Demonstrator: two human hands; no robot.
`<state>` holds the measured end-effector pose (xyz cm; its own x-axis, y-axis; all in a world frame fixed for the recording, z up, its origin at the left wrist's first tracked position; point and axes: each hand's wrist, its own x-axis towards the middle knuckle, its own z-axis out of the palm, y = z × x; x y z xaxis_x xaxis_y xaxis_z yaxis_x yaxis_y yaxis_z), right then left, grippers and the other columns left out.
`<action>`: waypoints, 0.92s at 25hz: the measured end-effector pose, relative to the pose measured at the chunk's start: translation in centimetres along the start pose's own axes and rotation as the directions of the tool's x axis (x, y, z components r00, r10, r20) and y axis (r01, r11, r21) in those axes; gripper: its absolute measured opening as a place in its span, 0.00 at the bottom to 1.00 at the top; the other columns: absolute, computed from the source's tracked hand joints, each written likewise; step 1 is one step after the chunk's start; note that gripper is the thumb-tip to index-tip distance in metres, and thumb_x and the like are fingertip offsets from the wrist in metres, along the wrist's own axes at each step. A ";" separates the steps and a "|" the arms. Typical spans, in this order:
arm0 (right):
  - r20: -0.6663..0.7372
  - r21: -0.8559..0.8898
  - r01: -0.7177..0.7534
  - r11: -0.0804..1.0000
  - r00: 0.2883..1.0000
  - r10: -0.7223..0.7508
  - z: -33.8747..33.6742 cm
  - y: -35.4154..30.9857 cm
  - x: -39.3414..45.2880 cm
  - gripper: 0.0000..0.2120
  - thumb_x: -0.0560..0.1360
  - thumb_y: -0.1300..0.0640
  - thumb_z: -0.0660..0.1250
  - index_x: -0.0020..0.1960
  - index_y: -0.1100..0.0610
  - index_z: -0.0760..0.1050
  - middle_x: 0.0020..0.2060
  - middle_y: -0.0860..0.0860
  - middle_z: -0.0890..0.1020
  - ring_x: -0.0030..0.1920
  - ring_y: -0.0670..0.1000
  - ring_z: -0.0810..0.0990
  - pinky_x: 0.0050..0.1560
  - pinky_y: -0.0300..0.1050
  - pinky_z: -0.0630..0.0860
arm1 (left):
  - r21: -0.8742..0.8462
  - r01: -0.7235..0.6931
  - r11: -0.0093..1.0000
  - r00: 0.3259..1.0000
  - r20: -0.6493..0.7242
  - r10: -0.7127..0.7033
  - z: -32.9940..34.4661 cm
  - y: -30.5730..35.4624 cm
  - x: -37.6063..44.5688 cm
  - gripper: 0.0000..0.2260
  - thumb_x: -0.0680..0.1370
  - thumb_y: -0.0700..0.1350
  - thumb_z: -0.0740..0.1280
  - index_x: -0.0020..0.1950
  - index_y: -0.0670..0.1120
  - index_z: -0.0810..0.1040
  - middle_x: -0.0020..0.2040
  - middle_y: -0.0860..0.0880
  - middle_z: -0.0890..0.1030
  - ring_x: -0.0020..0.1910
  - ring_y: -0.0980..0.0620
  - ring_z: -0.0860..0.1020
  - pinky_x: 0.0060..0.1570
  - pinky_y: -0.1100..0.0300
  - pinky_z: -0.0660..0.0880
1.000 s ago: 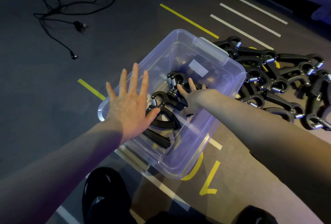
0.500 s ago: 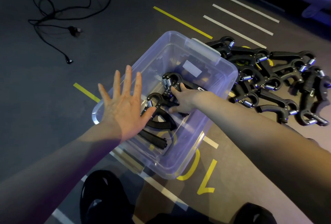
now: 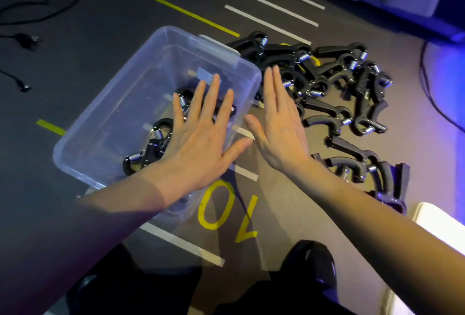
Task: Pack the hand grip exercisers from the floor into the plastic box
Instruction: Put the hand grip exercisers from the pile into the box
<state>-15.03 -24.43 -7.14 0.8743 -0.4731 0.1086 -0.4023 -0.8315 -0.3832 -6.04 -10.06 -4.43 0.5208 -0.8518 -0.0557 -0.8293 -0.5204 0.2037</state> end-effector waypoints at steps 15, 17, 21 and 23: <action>0.399 -0.146 -0.607 0.781 0.686 0.608 1.2 15.2 -16.2 0.31 0.78 0.37 0.47 0.77 0.46 0.45 0.77 0.55 0.44 0.77 0.57 0.43 0.74 0.56 0.51 | 0.028 -0.079 0.997 0.978 0.196 0.072 2.9 3.8 1.4 0.43 0.68 0.68 0.43 0.76 0.43 0.48 0.75 0.42 0.34 0.75 0.42 0.41 0.73 0.47 0.49; 0.382 -0.098 -0.643 0.760 0.681 0.625 1.5 15.3 -15.9 0.30 0.79 0.39 0.48 0.77 0.45 0.48 0.77 0.56 0.46 0.77 0.58 0.44 0.74 0.56 0.50 | 0.020 -0.076 0.997 0.978 0.195 0.070 3.0 3.8 1.4 0.42 0.69 0.67 0.44 0.76 0.43 0.49 0.75 0.42 0.34 0.75 0.42 0.41 0.72 0.47 0.49; 0.381 -0.045 -0.742 0.668 0.606 0.698 1.8 16.4 -14.1 0.29 0.80 0.41 0.50 0.77 0.49 0.49 0.77 0.57 0.51 0.76 0.61 0.50 0.73 0.57 0.52 | 0.018 -0.074 0.997 0.975 0.212 0.069 2.9 3.7 1.4 0.42 0.69 0.68 0.45 0.76 0.44 0.50 0.75 0.44 0.33 0.75 0.42 0.41 0.73 0.46 0.49; 0.404 -0.043 -0.760 0.649 0.581 0.707 1.8 17.0 -13.4 0.29 0.80 0.43 0.53 0.78 0.50 0.49 0.77 0.57 0.52 0.76 0.61 0.52 0.74 0.56 0.54 | 0.031 -0.076 0.997 0.973 0.221 0.068 2.9 3.6 1.4 0.42 0.69 0.68 0.44 0.76 0.44 0.50 0.75 0.44 0.33 0.75 0.42 0.41 0.73 0.46 0.50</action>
<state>-33.08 -31.65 -16.78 0.3332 -0.7446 -0.5784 -0.9369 -0.1925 -0.2918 -8.85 -13.30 -6.58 0.4058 -0.8773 -0.2564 -0.8725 -0.4554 0.1773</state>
